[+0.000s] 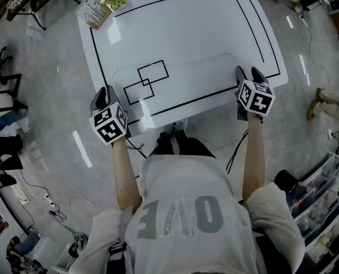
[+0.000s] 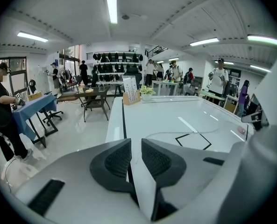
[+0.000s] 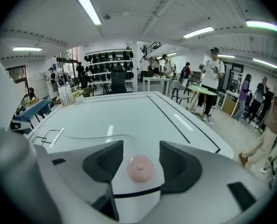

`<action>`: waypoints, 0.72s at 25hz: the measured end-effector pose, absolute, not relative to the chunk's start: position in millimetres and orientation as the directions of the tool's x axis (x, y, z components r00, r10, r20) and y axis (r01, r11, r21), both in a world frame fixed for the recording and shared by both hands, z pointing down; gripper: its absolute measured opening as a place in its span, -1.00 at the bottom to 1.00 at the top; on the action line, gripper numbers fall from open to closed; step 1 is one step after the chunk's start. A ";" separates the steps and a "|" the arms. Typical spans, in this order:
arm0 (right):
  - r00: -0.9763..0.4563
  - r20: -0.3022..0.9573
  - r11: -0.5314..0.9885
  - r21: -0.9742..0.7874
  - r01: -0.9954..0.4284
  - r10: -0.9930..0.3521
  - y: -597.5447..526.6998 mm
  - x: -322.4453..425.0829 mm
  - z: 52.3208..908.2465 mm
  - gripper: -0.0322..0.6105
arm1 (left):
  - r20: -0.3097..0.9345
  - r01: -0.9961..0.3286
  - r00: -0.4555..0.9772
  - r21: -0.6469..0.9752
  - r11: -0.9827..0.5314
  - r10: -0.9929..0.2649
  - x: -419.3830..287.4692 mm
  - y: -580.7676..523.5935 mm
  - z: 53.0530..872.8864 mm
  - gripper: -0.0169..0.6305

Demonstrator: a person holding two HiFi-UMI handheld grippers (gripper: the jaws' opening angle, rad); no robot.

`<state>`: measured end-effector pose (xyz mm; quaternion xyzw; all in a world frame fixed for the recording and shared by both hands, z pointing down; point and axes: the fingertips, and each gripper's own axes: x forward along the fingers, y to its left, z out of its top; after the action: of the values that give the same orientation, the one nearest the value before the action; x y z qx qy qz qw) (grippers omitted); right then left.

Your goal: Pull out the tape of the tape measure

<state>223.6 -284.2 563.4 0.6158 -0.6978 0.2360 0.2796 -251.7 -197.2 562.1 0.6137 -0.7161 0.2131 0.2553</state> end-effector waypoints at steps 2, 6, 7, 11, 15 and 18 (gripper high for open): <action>-0.079 0.651 0.118 0.017 -0.993 -0.755 -288.1 225.4 547.5 -0.16 | 0.602 -0.987 -0.124 0.008 0.161 -0.789 -254.6 -198.7 548.4 -0.82; -0.040 0.555 0.075 0.040 -0.996 -0.831 -302.4 227.8 505.9 -0.13 | 0.513 -0.987 -0.141 -0.003 0.162 -0.847 -258.7 -213.8 507.5 -0.82; -0.036 0.527 0.072 0.048 -0.996 -0.849 -305.3 226.1 494.2 -0.12 | 0.484 -0.987 -0.144 -0.003 0.163 -0.863 -258.9 -218.6 494.6 -0.82; -0.075 0.390 0.099 0.042 -0.994 -0.918 -311.5 206.1 440.4 -0.12 | 0.348 -0.990 -0.138 -0.023 0.139 -0.927 -250.1 -236.1 433.0 -0.82; -0.095 0.215 0.109 0.054 -0.993 -0.972 -303.2 180.6 378.5 -0.29 | 0.186 -0.996 -0.085 -0.053 0.076 -0.979 -231.2 -244.8 363.6 -0.82; -0.123 0.079 0.125 0.022 -0.992 -0.989 -287.8 159.6 338.6 -0.63 | 0.060 -0.996 -0.030 -0.086 0.025 -0.998 -210.9 -242.6 318.4 -0.82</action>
<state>159.6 -287.8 338.6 0.6610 -0.7492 0.0181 0.0370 -210.9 -242.6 318.4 0.6962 -0.7159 0.0518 -0.0085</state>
